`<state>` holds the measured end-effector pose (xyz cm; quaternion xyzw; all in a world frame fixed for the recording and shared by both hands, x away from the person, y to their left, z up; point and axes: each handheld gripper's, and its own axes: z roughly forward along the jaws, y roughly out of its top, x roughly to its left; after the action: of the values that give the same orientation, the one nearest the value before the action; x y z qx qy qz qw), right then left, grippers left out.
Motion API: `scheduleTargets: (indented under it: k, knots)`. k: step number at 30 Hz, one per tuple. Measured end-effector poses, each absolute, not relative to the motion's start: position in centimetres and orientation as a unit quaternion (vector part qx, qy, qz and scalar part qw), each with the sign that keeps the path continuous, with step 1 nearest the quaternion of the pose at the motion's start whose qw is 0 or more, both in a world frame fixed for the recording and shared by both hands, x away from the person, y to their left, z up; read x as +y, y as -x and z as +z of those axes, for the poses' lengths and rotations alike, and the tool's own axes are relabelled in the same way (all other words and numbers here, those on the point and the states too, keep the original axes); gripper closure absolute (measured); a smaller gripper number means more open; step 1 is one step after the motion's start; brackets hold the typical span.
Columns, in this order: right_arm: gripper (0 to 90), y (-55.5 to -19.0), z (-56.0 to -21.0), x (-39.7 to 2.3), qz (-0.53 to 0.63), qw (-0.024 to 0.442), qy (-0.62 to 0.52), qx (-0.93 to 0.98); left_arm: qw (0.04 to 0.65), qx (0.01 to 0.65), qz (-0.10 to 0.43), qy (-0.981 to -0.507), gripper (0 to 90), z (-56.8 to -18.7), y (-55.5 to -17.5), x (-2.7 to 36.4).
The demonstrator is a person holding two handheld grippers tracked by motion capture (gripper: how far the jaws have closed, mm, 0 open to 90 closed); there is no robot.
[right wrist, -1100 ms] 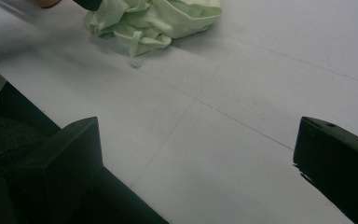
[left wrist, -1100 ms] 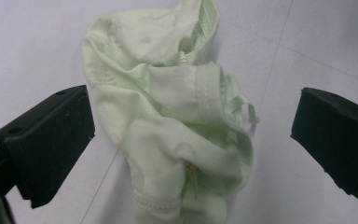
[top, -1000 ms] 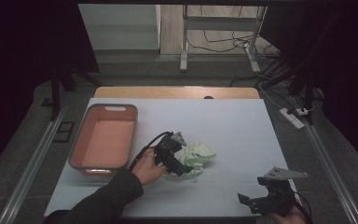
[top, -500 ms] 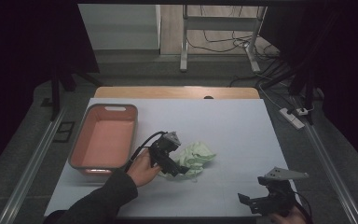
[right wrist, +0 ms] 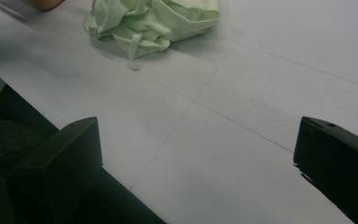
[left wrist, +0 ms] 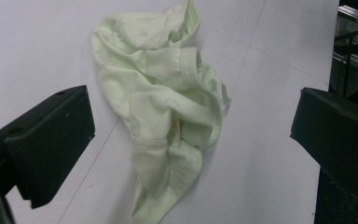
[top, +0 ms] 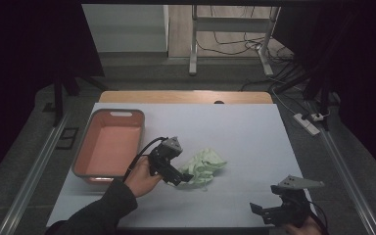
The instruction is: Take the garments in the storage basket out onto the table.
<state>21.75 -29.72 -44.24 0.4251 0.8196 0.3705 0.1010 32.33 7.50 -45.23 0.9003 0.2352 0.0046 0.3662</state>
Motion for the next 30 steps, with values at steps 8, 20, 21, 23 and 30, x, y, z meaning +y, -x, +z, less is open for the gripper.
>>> scheduleTargets:
  k: [8, 20, 21, 23, 30]
  knots:
    - [1.2, -21.7, -44.2, -29.7, 0.371, 0.102, -0.423, 0.821, 0.366, 0.245, 0.012, -0.897, 0.0, -45.1, -31.8, 8.2]
    - [1.3, -21.7, -44.2, -29.6, 0.368, 0.104, -0.421, 0.823, 0.366, 0.252, 0.016, -0.896, 0.0, -44.9, -31.1, 9.7]
    - [1.2, -21.7, -44.2, -29.6, 0.368, 0.104, -0.421, 0.823, 0.367, 0.254, 0.016, -0.895, 0.0, -44.9, -31.0, 9.8]
    - [1.3, -21.7, -44.2, -29.6, 0.368, 0.104, -0.421, 0.823, 0.366, 0.258, 0.015, -0.894, 0.0, -44.8, -31.0, 10.1]
    - [1.3, -21.7, -44.2, -29.6, 0.368, 0.107, -0.42, 0.823, 0.376, 0.263, 0.005, -0.889, 0.0, -44.8, -30.5, 11.1]
